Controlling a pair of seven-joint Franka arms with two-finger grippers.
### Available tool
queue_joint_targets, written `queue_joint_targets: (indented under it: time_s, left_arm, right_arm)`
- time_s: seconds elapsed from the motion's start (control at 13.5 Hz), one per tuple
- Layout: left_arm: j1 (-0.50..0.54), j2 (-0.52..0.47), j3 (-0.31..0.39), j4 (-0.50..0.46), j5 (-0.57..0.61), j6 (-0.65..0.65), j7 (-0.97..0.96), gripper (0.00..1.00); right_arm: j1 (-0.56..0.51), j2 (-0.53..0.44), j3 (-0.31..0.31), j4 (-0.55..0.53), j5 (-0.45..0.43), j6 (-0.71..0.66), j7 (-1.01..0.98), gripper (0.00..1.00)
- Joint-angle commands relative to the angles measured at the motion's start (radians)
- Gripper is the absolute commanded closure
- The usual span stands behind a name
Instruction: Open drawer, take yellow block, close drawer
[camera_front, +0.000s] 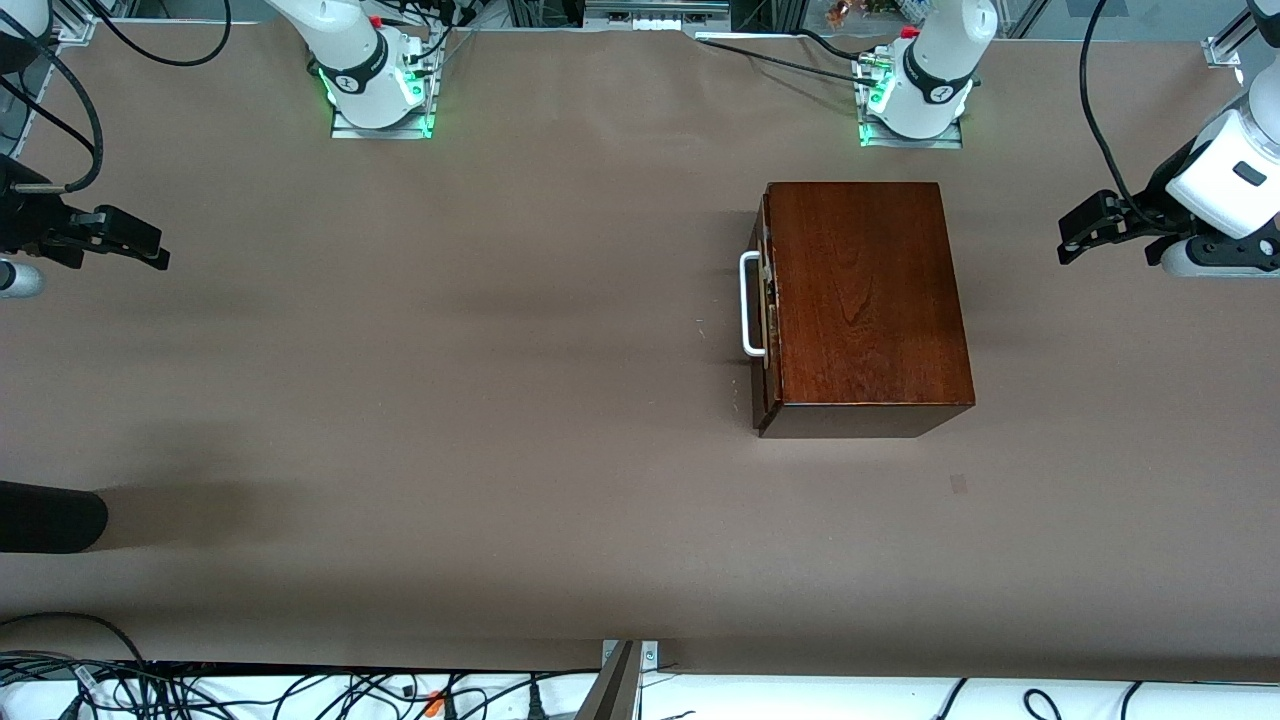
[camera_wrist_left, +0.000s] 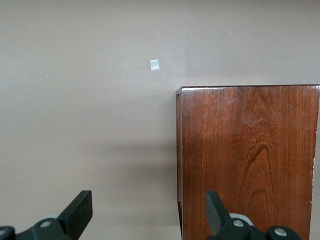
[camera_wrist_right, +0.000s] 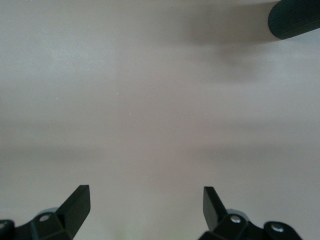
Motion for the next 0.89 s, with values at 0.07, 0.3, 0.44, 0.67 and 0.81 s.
queue_joint_targets:
  time_s: [0.07,0.3,0.44,0.67,0.81]
  left_arm:
    - [0.002,-0.005,-0.005,-0.004,0.018,-0.009,0.019,0.0]
    - [-0.001,-0.005,-0.005,-0.004,0.018,-0.02,0.018,0.0]
    - [-0.002,-0.004,-0.005,-0.004,0.018,-0.022,0.016,0.0]
    - [-0.002,0.003,-0.007,-0.004,0.018,-0.029,0.018,0.0]
    - [-0.005,0.004,-0.007,-0.004,0.018,-0.038,0.016,0.0]
  right_arm:
    - [-0.012,-0.014,0.008,-0.014,0.002,0.006,-0.011,0.0]
    - [-0.012,-0.014,0.008,-0.014,0.002,0.007,-0.01,0.0]
    - [-0.012,-0.014,0.008,-0.014,0.002,0.007,-0.01,0.0]
    - [-0.012,-0.014,0.008,-0.014,0.002,0.007,-0.011,0.0]
    - [-0.012,-0.014,0.008,-0.014,0.002,0.007,-0.011,0.0]
